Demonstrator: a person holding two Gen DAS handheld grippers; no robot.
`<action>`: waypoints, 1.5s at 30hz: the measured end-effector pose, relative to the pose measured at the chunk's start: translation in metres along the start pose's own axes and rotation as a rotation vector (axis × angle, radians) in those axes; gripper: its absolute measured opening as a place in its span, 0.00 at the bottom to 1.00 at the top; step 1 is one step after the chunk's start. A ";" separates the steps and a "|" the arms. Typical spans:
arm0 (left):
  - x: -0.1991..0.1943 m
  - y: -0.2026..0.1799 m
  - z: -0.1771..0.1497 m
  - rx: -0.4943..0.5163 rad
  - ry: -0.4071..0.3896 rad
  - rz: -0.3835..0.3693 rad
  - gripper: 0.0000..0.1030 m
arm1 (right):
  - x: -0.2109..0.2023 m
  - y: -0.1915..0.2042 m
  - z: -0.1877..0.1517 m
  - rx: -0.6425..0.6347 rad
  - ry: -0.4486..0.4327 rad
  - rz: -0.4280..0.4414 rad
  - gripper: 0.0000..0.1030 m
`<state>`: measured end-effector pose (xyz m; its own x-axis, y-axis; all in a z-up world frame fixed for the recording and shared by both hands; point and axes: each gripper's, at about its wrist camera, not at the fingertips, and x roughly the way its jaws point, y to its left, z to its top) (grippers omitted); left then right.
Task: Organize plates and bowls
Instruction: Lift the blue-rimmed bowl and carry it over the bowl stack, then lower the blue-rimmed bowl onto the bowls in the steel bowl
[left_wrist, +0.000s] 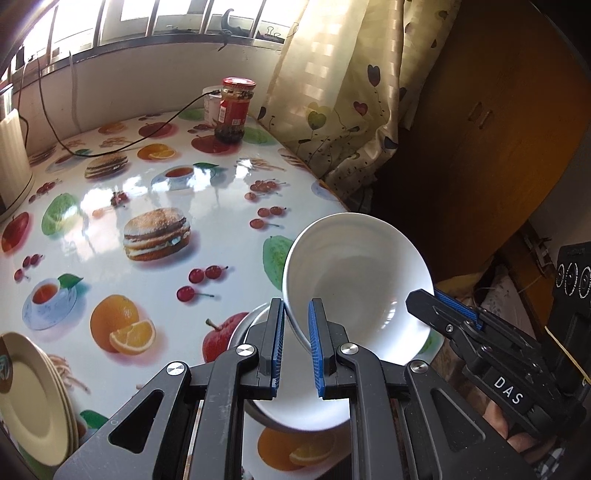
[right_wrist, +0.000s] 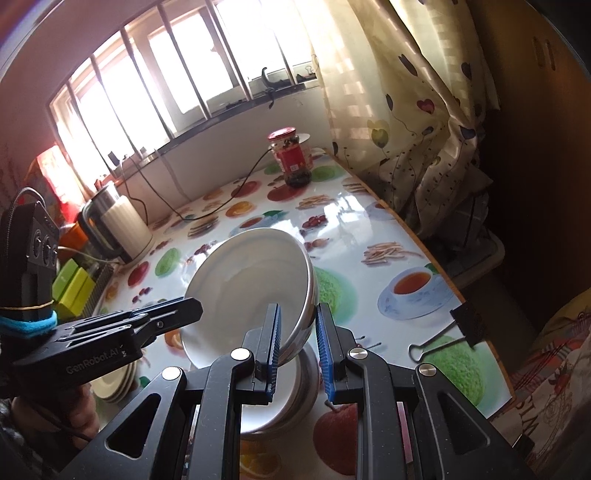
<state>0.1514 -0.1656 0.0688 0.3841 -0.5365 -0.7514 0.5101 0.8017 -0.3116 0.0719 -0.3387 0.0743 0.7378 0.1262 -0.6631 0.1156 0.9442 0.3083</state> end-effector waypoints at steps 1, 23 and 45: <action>-0.001 0.001 -0.002 -0.003 0.002 0.001 0.14 | 0.000 0.001 -0.002 0.000 0.004 0.000 0.18; -0.013 0.019 -0.028 -0.064 0.007 0.014 0.14 | 0.004 0.018 -0.025 -0.007 0.054 0.035 0.18; 0.002 0.027 -0.038 -0.103 0.051 0.011 0.14 | 0.021 0.015 -0.040 -0.003 0.116 0.023 0.20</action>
<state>0.1368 -0.1348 0.0366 0.3482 -0.5159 -0.7827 0.4237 0.8314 -0.3595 0.0630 -0.3096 0.0376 0.6583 0.1820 -0.7304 0.0973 0.9416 0.3223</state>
